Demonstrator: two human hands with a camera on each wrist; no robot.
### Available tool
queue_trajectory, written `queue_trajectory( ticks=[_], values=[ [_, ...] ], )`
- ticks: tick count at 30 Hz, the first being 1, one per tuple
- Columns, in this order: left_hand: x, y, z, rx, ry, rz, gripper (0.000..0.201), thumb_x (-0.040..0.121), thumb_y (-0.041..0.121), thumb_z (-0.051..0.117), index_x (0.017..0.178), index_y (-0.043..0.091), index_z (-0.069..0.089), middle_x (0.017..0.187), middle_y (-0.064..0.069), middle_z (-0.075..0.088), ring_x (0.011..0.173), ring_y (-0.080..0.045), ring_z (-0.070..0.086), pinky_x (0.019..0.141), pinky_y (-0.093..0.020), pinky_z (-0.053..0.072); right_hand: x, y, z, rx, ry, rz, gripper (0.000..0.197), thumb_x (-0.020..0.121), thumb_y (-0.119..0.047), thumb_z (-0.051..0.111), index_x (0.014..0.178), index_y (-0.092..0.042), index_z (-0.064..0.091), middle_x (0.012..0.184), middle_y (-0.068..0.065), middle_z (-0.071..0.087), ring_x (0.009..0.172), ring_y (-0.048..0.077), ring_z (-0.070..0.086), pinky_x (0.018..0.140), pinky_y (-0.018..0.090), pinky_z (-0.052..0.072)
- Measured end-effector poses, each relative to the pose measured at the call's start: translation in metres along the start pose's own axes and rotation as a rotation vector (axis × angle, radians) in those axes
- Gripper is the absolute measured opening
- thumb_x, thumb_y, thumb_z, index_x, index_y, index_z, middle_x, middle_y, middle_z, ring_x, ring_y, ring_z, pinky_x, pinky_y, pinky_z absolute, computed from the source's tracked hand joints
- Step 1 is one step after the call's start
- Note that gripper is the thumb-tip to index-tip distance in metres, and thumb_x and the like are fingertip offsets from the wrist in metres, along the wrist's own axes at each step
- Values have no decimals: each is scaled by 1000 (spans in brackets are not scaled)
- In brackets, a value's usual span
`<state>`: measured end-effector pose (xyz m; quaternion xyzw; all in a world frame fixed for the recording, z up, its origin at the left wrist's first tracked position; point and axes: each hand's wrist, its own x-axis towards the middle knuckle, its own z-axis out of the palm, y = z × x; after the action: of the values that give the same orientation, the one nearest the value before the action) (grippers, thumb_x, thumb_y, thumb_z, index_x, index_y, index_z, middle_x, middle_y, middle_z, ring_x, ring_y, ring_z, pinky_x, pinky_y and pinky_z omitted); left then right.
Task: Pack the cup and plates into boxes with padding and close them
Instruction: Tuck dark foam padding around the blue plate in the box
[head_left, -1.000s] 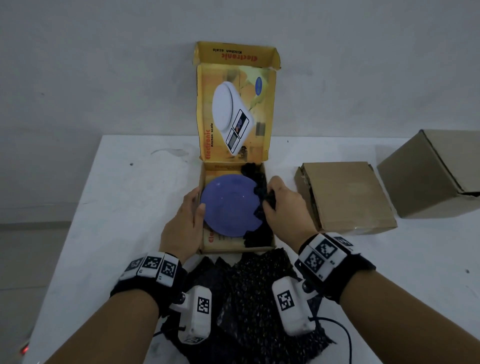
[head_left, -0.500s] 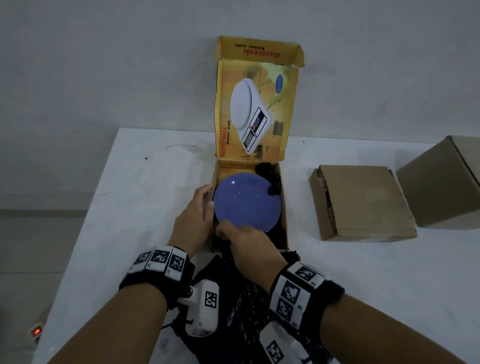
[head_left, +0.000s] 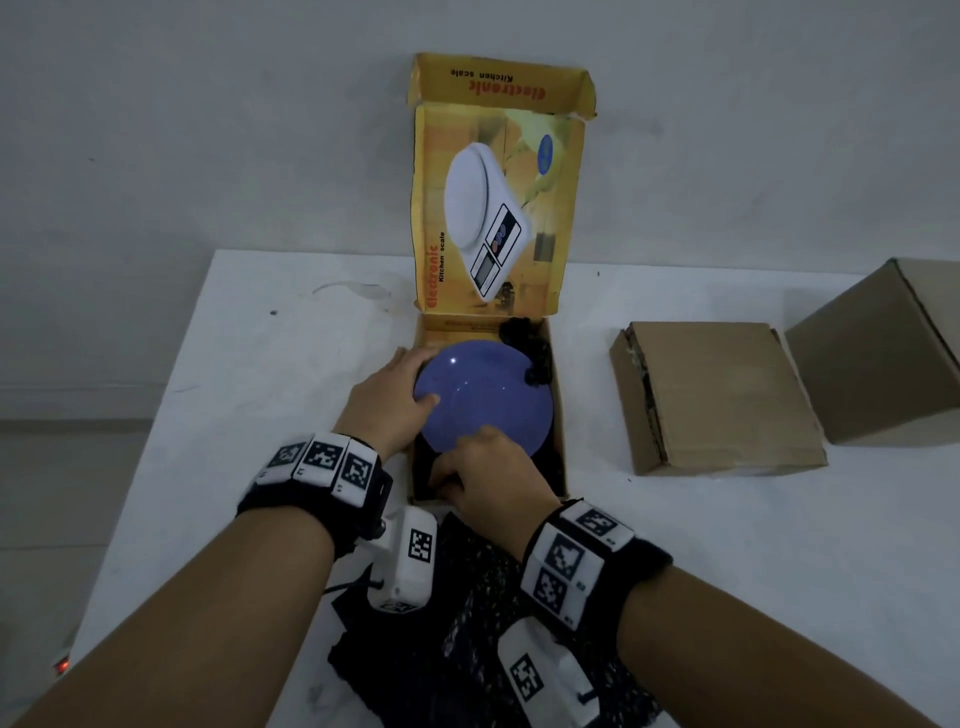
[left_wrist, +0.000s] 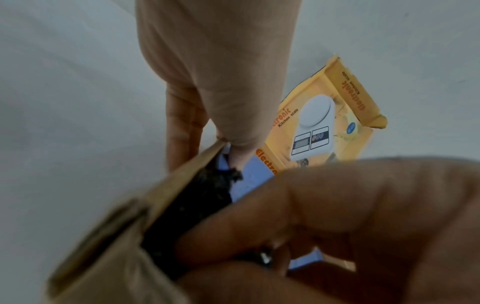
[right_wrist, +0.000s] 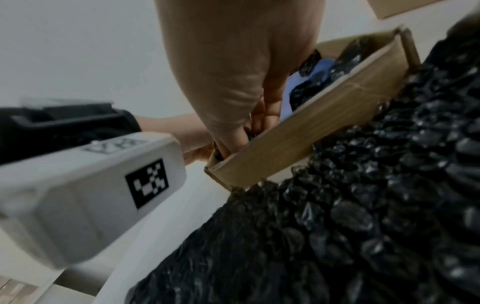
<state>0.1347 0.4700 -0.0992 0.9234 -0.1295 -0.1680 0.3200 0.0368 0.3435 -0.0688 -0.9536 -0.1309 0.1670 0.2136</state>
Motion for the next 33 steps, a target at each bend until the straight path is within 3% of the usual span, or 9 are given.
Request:
queue_trajectory(
  ticks=[5,8,14,16,18,21,24,29,33],
  values=[
    [1,4,-4,23,-7,-34,51,90,22,57,138,28,40,126,-6,57,111,-30,56,85,-27,37,9,-8,-1,-132,-31,43,25,93,-7,45,107,-9,65,109,11,60,94,30,58,66,30,34],
    [0,3,-4,-5,4,-47,49,90,23,57,136,29,41,124,-4,58,107,-29,58,83,-28,40,4,-5,-1,-191,-149,-54,30,91,-1,44,114,-8,62,115,12,61,104,29,57,79,35,45],
    [-2,-1,-1,-57,18,-58,48,90,22,58,135,29,42,126,-2,58,109,-27,57,80,-26,36,-14,13,-2,-89,-111,-206,37,91,-4,50,124,-16,62,127,2,59,114,27,48,94,36,39],
    [-4,0,2,-88,10,-32,49,90,20,57,136,28,41,131,1,54,114,-26,55,83,-26,35,-22,20,-19,106,21,-117,31,88,-4,54,113,-16,68,118,2,63,105,22,55,92,34,44],
    [-7,-1,6,-132,11,-1,49,90,19,56,135,28,41,132,2,52,116,-24,53,85,-28,35,-35,29,-33,193,122,-87,17,82,-12,65,97,-19,71,96,-3,65,81,10,58,77,30,49],
    [-11,-6,7,-165,21,12,49,92,19,56,137,29,40,134,3,50,119,-21,51,90,-28,36,-59,34,-30,149,-154,-147,30,70,-36,79,96,-25,69,96,-9,65,74,-3,51,70,24,50],
    [-12,-5,6,-150,31,14,50,93,19,56,139,28,39,135,2,50,120,-21,51,91,-27,36,-78,42,-4,-152,-343,-215,66,65,-47,78,124,-31,52,126,0,48,106,17,49,84,35,48],
    [-11,-6,9,-108,16,-17,51,93,24,55,140,30,36,135,0,53,117,-26,54,86,-26,36,-86,51,9,-137,-161,-261,35,68,-35,76,98,-25,62,117,6,55,93,26,60,65,40,55],
    [-8,-9,9,-78,-1,-8,52,94,24,53,142,30,34,136,0,53,117,-27,54,85,-25,36,-88,50,-11,-6,-29,-280,26,84,-36,54,102,-33,72,112,-1,63,95,18,62,75,31,54]
  ],
)
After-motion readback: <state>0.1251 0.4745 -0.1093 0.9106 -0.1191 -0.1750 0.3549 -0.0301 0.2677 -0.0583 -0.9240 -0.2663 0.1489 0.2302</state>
